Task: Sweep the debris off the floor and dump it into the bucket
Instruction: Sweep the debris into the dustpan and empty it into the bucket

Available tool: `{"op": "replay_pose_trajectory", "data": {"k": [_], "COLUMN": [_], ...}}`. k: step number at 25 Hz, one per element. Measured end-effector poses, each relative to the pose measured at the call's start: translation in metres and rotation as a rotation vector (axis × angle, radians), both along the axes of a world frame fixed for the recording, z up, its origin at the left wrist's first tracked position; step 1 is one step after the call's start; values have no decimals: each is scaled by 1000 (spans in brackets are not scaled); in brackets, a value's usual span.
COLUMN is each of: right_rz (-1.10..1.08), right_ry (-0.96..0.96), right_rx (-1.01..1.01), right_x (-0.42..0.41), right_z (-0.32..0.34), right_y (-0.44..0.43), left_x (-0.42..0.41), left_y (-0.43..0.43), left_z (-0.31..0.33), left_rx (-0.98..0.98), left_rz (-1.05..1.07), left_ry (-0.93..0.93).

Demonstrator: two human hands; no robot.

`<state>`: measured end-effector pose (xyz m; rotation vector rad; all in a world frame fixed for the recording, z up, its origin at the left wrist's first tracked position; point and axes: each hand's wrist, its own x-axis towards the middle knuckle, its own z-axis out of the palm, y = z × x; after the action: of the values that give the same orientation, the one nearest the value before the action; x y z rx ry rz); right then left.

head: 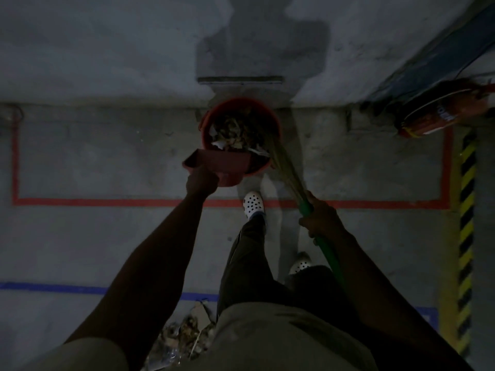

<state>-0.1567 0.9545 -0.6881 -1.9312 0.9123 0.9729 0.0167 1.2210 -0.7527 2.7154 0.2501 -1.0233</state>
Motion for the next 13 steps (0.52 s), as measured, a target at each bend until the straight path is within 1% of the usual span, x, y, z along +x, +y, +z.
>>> {"op": "replay_pose_trajectory", "data": {"k": [3,6,8,10,13], "right_rz": [58,166,267,359,413], "right_ry": [-54,-144,-191,-213,-176], "right_rx": [27,56,55,53,95], "right_x": [-12,-28,-45,-63,-82], "right_z": [21,39,51,60,62], "right_y": [0,-5,-5,-1,14], "left_x": [-51,-118,-174,-230,-300], "left_y": [4,7,13,18,33], "left_z": [33,66,84,93,99], "left_rx": [0,0,-10,2,-4], "left_rz": [102,90,199,255,434], "left_ry": [-4,-42,-47,-42,-17]}}
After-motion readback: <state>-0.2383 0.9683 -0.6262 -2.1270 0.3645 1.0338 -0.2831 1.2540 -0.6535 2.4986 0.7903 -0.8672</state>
